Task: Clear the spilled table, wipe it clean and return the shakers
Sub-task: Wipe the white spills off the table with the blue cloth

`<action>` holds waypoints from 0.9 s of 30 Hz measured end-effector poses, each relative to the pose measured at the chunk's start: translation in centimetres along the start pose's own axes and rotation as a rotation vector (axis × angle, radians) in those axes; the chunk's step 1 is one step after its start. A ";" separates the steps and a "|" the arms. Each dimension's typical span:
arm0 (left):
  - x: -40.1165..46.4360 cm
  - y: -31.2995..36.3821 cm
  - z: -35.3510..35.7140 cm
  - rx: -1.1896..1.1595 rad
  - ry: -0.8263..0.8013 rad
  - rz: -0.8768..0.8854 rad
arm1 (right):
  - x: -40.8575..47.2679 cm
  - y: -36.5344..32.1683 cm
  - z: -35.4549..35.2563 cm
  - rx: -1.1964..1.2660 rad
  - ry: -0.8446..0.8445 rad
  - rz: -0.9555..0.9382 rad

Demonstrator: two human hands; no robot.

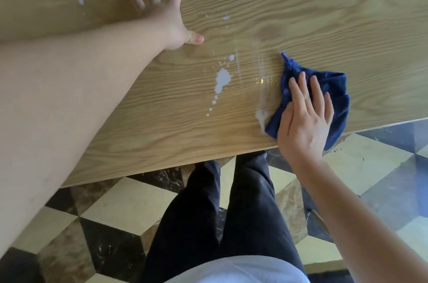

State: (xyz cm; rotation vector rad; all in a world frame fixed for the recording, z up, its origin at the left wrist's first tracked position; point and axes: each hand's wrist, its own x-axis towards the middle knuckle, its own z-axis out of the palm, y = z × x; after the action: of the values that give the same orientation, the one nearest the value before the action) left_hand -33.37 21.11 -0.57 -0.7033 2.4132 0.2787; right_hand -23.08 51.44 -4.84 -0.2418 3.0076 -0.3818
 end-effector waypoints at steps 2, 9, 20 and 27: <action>-0.2 0.0 -0.1 0.013 0.000 0.004 | -0.1 0.0 0.0 0.005 -0.001 -0.003; 0.0 0.3 -0.5 0.004 -0.051 -0.012 | -1.9 -6.1 1.7 -0.068 -0.114 0.127; -0.5 -1.5 -1.5 -0.183 -0.042 0.074 | 11.5 -13.1 3.1 -0.051 -0.091 -0.092; -12.4 -7.1 4.5 -0.173 0.174 0.153 | 25.0 -17.4 3.2 -0.044 -0.117 -0.226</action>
State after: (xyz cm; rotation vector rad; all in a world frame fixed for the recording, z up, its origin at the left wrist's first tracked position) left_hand -18.82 21.96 3.10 -0.6410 2.6375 0.5126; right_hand -44.74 29.78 -5.44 -0.5889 2.8827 -0.3083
